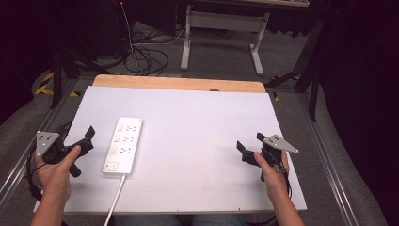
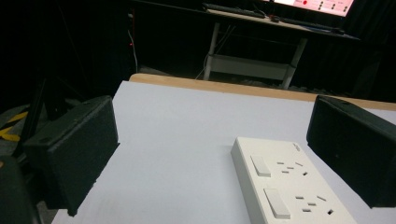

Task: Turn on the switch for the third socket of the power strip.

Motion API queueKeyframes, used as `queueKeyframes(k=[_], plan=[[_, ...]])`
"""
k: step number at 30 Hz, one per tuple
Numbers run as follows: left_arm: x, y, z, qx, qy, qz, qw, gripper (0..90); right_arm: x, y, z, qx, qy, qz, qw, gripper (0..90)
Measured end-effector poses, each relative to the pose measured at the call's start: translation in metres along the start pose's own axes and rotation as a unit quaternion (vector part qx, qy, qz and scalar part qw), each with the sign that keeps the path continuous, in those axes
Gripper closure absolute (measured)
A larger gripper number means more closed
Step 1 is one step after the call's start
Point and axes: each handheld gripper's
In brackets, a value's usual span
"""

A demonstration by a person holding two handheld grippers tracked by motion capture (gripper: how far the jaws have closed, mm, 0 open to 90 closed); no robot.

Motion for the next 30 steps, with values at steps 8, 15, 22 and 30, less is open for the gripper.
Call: queueKeyframes(k=[8,15,22,30], plan=[[0.0008,0.0005,-0.0004,0.003,0.013,-0.002,0.9999,2.9,0.0014,-0.0001,0.0001,-0.001,0.001,-0.003,1.0,9.3],[0.0022,0.0012,0.0021,-0.003,0.021,-0.005,0.9998,6.5,0.0005,-0.0002,0.0002,0.002,0.001,-0.001,1.0,9.3],[0.0029,0.001,0.0021,0.001,0.015,-0.004,0.9999,16.6,0.0004,-0.0002,0.0001,0.001,0.001,-0.001,1.0,9.5],[0.0025,0.0011,0.0014,0.01,0.002,0.0,0.9999,30.1,0.0004,-0.0004,0.0003,0.0,0.001,0.001,1.0,9.5]])
Point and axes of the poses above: each handheld gripper's, and its own axes: x roughly backward along the jaws, y roughly out of its top, z roughly to its left, and after that the axes turned 3 degrees about z, right-handed
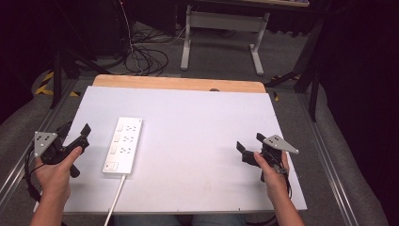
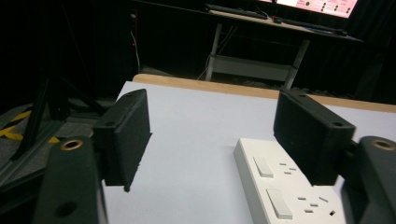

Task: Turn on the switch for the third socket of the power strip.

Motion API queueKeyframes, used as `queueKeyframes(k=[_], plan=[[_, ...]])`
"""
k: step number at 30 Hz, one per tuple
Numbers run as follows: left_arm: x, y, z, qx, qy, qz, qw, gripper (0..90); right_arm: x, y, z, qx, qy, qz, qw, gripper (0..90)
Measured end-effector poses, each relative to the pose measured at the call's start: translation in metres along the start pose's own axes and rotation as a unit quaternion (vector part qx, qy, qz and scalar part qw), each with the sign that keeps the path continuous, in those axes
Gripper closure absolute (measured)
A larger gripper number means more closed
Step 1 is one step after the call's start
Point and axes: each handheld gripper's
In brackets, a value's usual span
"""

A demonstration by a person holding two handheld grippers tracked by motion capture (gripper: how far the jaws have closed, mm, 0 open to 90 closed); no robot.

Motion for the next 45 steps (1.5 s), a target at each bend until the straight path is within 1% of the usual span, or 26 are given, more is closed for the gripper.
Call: queueKeyframes(k=[1,2,4,5,9,10,14,17,18,20,21,22,24,25,26,28,31,35,36,37,39,40,41,43,44,45], plan=[[0.0001,0.0001,0.0003,0.0,-0.002,0.001,1.0,32.3,0.0,0.0,0.0,0.0,0.0,0.0,1.0,9.5],[0.0003,0.0004,0.0014,-0.005,-0.002,0.002,1.0,34.4,0.0,0.0,0.0,0.001,0.0,0.0,1.0,9.5],[0.0003,0.0005,0.0018,0.003,-0.003,0.004,1.0,38.1,0.0,-0.0001,-0.0001,0.0,0.0,0.002,1.0,9.6],[0.0003,0.0006,0.002,0.005,-0.003,0.004,1.0,38.1,0.0,-0.0001,-0.0001,0.0,0.0,0.002,1.0,9.6],[0.0014,0.0016,0.0032,0.004,0.0,0.003,1.0,45.5,0.0006,-0.0003,-0.0003,0.0,0.0,0.001,1.0,9.8],[0.0019,0.0019,0.0033,0.007,0.0,0.002,1.0,49.0,0.0007,-0.0003,-0.0005,-0.001,0.0,0.002,1.0,9.8],[0.0034,0.003,0.0052,0.012,0.002,0.0,0.9999,53.9,0.0003,-0.0007,-0.0009,0.0,0.001,0.003,1.0,9.8],[0.0043,0.0037,0.0071,0.008,0.003,0.0,1.0,58.4,0.0003,-0.0007,-0.0009,0.0,0.001,0.003,1.0,9.8],[0.0041,0.0037,0.0068,0.013,0.002,-0.001,0.9999,60.5,0.0005,-0.0007,-0.0012,0.0,0.001,0.005,1.0,9.8],[0.0039,0.0038,0.0071,0.013,0.0,0.0,0.9999,62.3,0.0009,-0.0007,-0.0015,-0.001,0.0,0.005,1.0,9.8],[0.0039,0.0038,0.0072,0.01,-0.001,0.001,0.9999,63.3,0.0011,-0.0007,-0.0015,-0.004,0.001,0.005,1.0,9.8],[0.0038,0.0042,0.0075,0.001,-0.001,0.001,1.0,64.2,0.0013,-0.0008,-0.0015,-0.005,0.001,0.005,1.0,9.8],[0.0035,0.0043,0.0072,0.0,-0.002,0.0,1.0,66.1,0.0016,-0.0009,-0.0017,-0.004,0.0,0.005,1.0,9.8],[0.003,0.004,0.0062,0.005,-0.005,0.0,1.0,67.4,0.0016,-0.0009,-0.0016,-0.004,0.0,0.005,1.0,9.8],[0.0028,0.004,0.0062,0.003,-0.006,0.0,1.0,67.4,0.0016,-0.0009,-0.0016,-0.004,0.0,0.005,1.0,9.8],[0.0024,0.0041,0.0063,-0.003,-0.007,-0.001,1.0,71.0,0.0016,-0.0012,-0.0017,-0.002,0.002,0.005,1.0,9.8],[0.002,0.0041,0.0065,-0.012,-0.011,-0.001,0.9999,73.8,0.0015,-0.0013,-0.002,-0.002,0.002,0.006,1.0,9.8],[0.002,0.0044,0.0057,-0.017,-0.014,-0.001,0.9998,76.6,0.0017,-0.0013,-0.0022,-0.003,0.002,0.006,1.0,9.8],[0.0022,0.0046,0.0059,-0.021,-0.016,0.0,0.9996,77.8,0.0017,-0.0012,-0.002,-0.004,0.001,0.005,1.0,9.8],[0.0023,0.0046,0.0053,-0.02,-0.018,0.0,0.9996,80.8,0.0017,-0.0012,-0.0018,-0.004,0.002,0.005,1.0,9.8],[0.0024,0.0048,0.005,-0.022,-0.02,0.0,0.9996,82.1,0.0017,-0.0012,-0.0019,-0.002,0.002,0.006,1.0,9.8],[0.0024,0.0048,0.0048,-0.022,-0.021,0.0,0.9996,85.2,0.0018,-0.0011,-0.0017,-0.004,0.002,0.005,1.0,9.8],[0.0025,0.0049,0.0051,-0.025,-0.022,0.0,0.9994,85.2,0.0018,-0.0011,-0.0017,-0.004,0.002,0.005,1.0,9.8],[0.0024,0.0046,0.0044,-0.023,-0.021,-0.006,0.9995,87.2,0.0019,-0.0011,-0.0018,-0.004,0.002,0.005,1.0,9.8],[0.0028,0.0049,0.005,-0.03,-0.02,-0.008,0.9993,88.7,0.0019,-0.0011,-0.0019,-0.004,0.002,0.005,1.0,9.8],[0.0027,0.0049,0.0043,-0.03,-0.021,-0.011,0.9993,89.7,0.0018,-0.0012,-0.0021,-0.004,0.002,0.005,1.0,9.8]])
Point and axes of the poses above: each handheld gripper's, and its own axes: x roughly backward along the jaws, y roughly out of its top, z roughly to its left, and after that the axes turned 3 degrees about z, right-handed
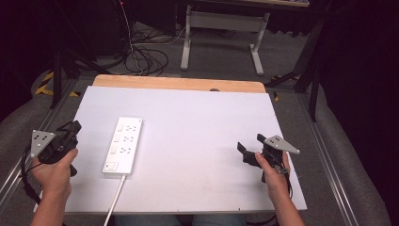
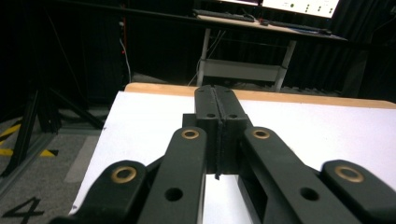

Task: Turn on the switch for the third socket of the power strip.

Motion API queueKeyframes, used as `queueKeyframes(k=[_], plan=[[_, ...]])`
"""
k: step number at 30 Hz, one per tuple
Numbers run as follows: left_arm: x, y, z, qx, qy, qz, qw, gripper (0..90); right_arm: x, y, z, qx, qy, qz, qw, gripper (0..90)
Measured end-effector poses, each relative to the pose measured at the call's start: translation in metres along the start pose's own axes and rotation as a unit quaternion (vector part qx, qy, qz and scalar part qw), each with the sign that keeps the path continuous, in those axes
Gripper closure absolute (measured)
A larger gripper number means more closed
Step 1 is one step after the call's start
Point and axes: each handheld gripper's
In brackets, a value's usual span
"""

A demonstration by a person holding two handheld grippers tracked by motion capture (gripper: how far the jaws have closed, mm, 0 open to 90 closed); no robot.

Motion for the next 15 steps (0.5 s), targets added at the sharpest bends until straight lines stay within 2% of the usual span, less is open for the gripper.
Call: queueKeyframes(k=[7,15], plan=[[-0.0024,0.0004,-0.003,-0.022,-0.006,-0.004,0.9997,89.9,-0.0001,0.0,0.0003,-0.001,0.001,0.0,1.0,10.0],[-0.0056,-0.0003,-0.0038,-0.026,-0.007,0.0,0.9996,89.9,0.0002,-0.0001,-0.0001,-0.002,0.0,0.0,1.0,10.0]])
Point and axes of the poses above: each handheld gripper's, and its own axes: x roughly backward along the jaws, y roughly out of its top, z roughly to its left, and after that the axes turned 3 degrees about z, right-handed
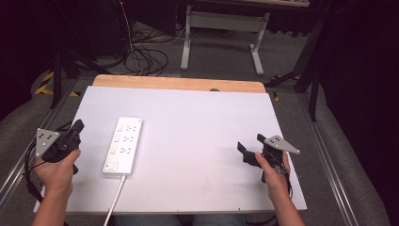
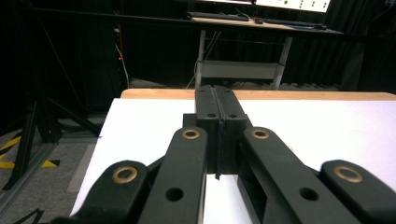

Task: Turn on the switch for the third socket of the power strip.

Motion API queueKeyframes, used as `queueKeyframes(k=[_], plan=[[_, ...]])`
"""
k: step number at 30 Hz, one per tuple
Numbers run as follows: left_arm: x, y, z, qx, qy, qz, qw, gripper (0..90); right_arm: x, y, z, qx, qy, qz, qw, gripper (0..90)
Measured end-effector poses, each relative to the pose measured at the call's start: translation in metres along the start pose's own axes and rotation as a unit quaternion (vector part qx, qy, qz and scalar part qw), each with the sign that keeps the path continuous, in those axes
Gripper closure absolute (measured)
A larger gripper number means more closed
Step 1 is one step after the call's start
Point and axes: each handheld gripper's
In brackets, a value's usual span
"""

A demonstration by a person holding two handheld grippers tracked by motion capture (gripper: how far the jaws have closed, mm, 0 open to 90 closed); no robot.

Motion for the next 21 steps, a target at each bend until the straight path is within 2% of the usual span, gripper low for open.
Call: queueKeyframes(k=[21], plan=[[-0.0094,-0.0001,-0.0053,-0.007,-0.009,0.005,0.9999,89.9,0.0009,-0.0011,0.0007,-0.001,-0.001,0.001,1.0,10.2]])
Point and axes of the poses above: each handheld gripper's, and its own axes: x roughly backward along the jaws, y roughly out of its top, z roughly to its left, and after that the axes turned 3 degrees about z, right-handed
